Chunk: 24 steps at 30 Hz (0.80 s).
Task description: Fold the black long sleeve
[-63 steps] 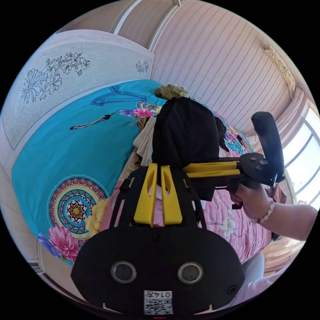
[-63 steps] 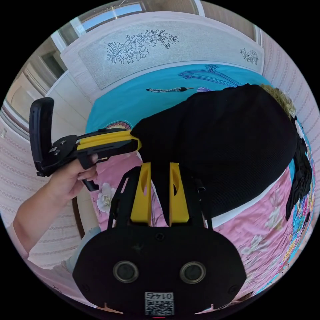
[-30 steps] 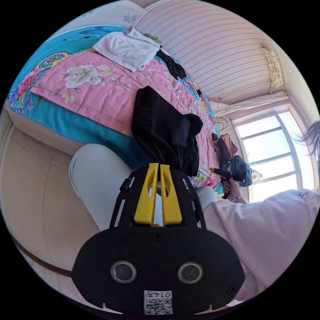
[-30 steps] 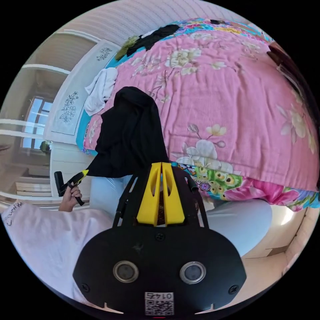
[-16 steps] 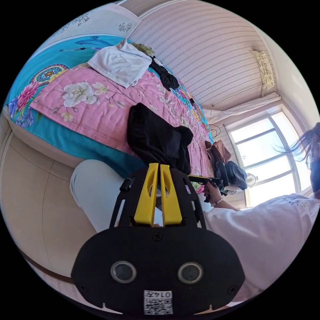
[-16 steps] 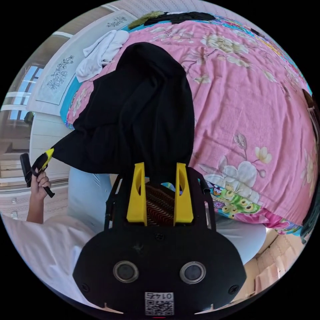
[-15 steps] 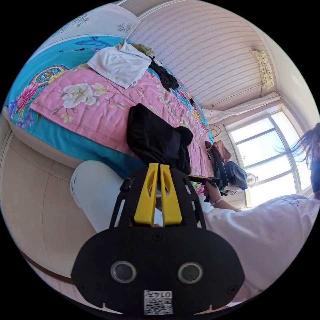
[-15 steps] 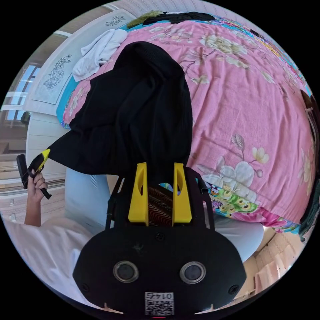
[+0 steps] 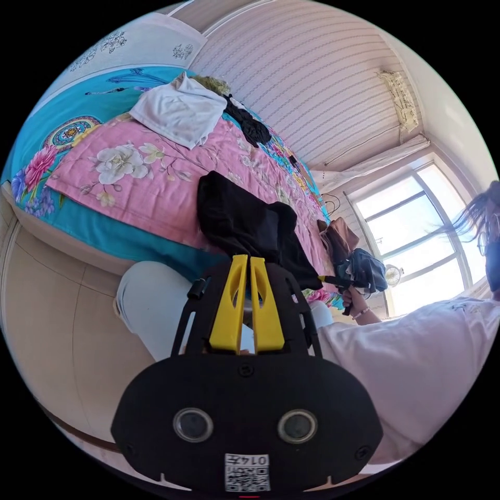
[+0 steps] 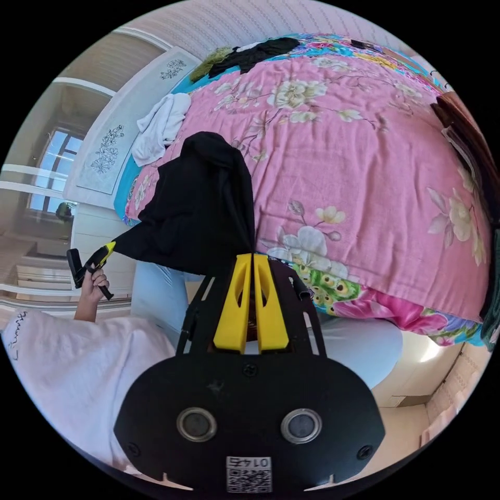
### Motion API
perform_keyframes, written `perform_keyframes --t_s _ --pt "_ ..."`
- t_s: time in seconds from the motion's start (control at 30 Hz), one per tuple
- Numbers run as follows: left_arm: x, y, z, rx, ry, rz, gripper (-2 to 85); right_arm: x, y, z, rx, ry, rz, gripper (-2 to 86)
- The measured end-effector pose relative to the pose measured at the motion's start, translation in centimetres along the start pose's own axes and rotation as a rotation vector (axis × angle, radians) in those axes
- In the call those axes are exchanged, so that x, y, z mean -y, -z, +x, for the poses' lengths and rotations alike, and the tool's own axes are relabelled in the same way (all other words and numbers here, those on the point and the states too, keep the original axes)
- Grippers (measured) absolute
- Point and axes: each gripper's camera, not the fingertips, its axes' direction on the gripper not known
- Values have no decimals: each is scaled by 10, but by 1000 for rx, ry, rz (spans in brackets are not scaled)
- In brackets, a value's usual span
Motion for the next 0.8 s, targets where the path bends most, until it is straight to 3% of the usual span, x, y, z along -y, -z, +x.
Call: perform_keyframes --t_s 0.27,0.4,0.5,0.67,0.77,0.8 --pt "-5 51 30 -186 -141 133 -10 -59 62 87 426 -103 275 -2" --pt "-4 101 63 -347 -231 288 -10 -89 102 101 608 -22 380 -3" --pt "2 147 99 -352 -341 402 -10 -114 142 101 761 78 477 -4" --pt "80 131 132 -243 -282 379 -10 -110 193 115 711 172 527 -4" --pt "169 103 180 -405 -309 369 -10 -56 210 126 675 198 543 -5" --pt "200 114 220 -384 -378 410 -10 -33 229 129 709 209 609 -5"
